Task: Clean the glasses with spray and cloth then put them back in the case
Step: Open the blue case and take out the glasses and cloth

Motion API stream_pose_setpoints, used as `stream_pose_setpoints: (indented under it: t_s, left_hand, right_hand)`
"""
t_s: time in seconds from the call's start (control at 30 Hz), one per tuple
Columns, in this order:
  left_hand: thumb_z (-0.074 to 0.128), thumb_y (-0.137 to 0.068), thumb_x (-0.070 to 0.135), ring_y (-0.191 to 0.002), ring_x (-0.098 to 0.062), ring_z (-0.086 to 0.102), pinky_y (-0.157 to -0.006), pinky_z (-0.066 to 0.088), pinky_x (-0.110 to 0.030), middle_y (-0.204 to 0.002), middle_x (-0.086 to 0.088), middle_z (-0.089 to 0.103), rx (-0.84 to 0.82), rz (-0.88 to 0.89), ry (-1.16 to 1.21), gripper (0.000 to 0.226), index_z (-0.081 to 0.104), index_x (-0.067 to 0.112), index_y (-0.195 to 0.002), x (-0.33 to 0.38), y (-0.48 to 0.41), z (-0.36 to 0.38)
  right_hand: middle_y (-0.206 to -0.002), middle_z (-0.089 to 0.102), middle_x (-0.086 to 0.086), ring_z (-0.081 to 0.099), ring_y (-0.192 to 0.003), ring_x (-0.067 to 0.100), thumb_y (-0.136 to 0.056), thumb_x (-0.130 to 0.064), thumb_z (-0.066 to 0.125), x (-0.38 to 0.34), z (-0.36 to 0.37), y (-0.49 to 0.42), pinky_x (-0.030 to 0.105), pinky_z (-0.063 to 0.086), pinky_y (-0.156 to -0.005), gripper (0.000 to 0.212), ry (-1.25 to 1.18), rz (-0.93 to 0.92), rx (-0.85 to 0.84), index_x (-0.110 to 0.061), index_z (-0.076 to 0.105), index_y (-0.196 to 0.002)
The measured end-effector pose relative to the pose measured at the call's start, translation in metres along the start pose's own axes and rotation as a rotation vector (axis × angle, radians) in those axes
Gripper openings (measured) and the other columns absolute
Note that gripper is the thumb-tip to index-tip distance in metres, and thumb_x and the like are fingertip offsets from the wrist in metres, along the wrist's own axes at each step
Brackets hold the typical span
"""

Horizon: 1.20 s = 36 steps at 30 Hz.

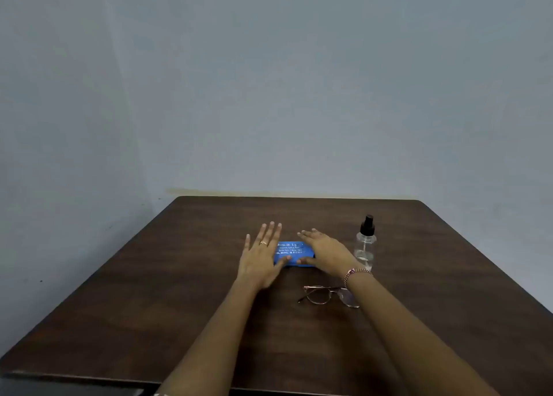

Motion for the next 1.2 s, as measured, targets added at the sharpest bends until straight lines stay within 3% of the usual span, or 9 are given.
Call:
stream_pose_setpoints:
  t_s: [0.13,0.27,0.4,0.57,0.7,0.93,1.2]
  left_hand:
    - [0.043,-0.092,0.053,-0.146,-0.014,-0.007,-0.118,0.004,-0.041,-0.16,0.003,-0.001,-0.088,0.011,0.025,0.076,0.004,0.024,-0.151,0.0,-0.002,0.016]
    - [0.061,-0.088,0.038,-0.145,-0.021,0.009,-0.113,0.024,-0.036,-0.157,-0.008,0.014,-0.055,-0.046,0.206,0.073,0.023,0.023,-0.148,-0.006,-0.005,0.013]
    - [0.071,-0.08,0.038,-0.138,-0.027,0.024,-0.106,0.035,-0.039,-0.149,-0.016,0.023,-0.041,-0.131,0.294,0.073,0.036,0.025,-0.143,-0.016,-0.004,0.013]
    - [0.082,-0.067,0.034,-0.122,-0.023,0.044,-0.1,0.036,-0.028,-0.131,-0.01,0.044,-0.023,-0.148,0.412,0.076,0.05,0.022,-0.134,-0.031,-0.006,0.008]
    - [0.086,-0.061,0.031,-0.113,-0.02,0.048,-0.089,0.032,-0.019,-0.121,-0.007,0.049,-0.023,-0.145,0.42,0.076,0.055,0.021,-0.129,-0.037,-0.008,0.004]
    - [0.088,-0.058,0.027,-0.11,-0.022,0.05,-0.089,0.032,-0.02,-0.117,-0.01,0.052,0.039,-0.148,0.497,0.071,0.06,0.018,-0.123,-0.04,-0.005,-0.002]
    - [0.089,-0.058,0.025,-0.107,-0.017,0.045,-0.093,0.038,-0.024,-0.117,-0.008,0.048,0.031,-0.136,0.512,0.076,0.055,0.018,-0.125,-0.054,0.009,-0.012]
  right_hand:
    - [-0.153,0.029,0.0,0.027,-0.14,0.02,-0.089,-0.046,0.056,0.0,0.005,-0.003,0.035,0.025,-0.113,0.073,0.065,0.001,-0.009,-0.018,0.025,-0.148]
    - [-0.145,0.041,0.004,0.042,-0.13,0.023,-0.087,-0.047,0.059,-0.003,0.001,-0.009,0.036,0.038,-0.104,0.071,0.144,0.004,0.032,-0.015,0.033,-0.145]
    - [-0.132,0.051,0.01,0.05,-0.118,0.026,-0.086,-0.045,0.06,-0.013,0.005,-0.013,0.037,0.044,-0.094,0.065,0.213,0.0,0.055,-0.006,0.042,-0.135]
    - [-0.125,0.054,0.015,0.054,-0.111,0.029,-0.09,-0.042,0.056,-0.021,0.005,-0.016,0.037,0.045,-0.088,0.059,0.306,-0.024,0.048,-0.001,0.043,-0.131]
    - [-0.128,0.051,0.021,0.053,-0.114,0.032,-0.096,-0.036,0.046,-0.031,0.005,-0.015,0.038,0.045,-0.088,0.062,0.436,-0.102,0.049,0.005,0.029,-0.141]
    - [-0.13,0.046,0.032,0.052,-0.115,0.038,-0.103,-0.028,0.031,-0.037,0.013,-0.015,0.04,0.046,-0.089,0.055,0.596,-0.178,0.09,0.009,0.02,-0.142]
    - [-0.126,0.049,0.031,0.054,-0.111,0.039,-0.101,-0.011,0.031,-0.057,0.013,-0.016,0.042,0.047,-0.091,0.047,0.547,-0.234,0.151,0.01,0.02,-0.142]
Point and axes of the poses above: each hand's wrist, its own y-axis away from the middle knuckle, its own z-axis out of the palm, x = y × z, the point moved 10 cm from there along -y, towards the middle knuckle
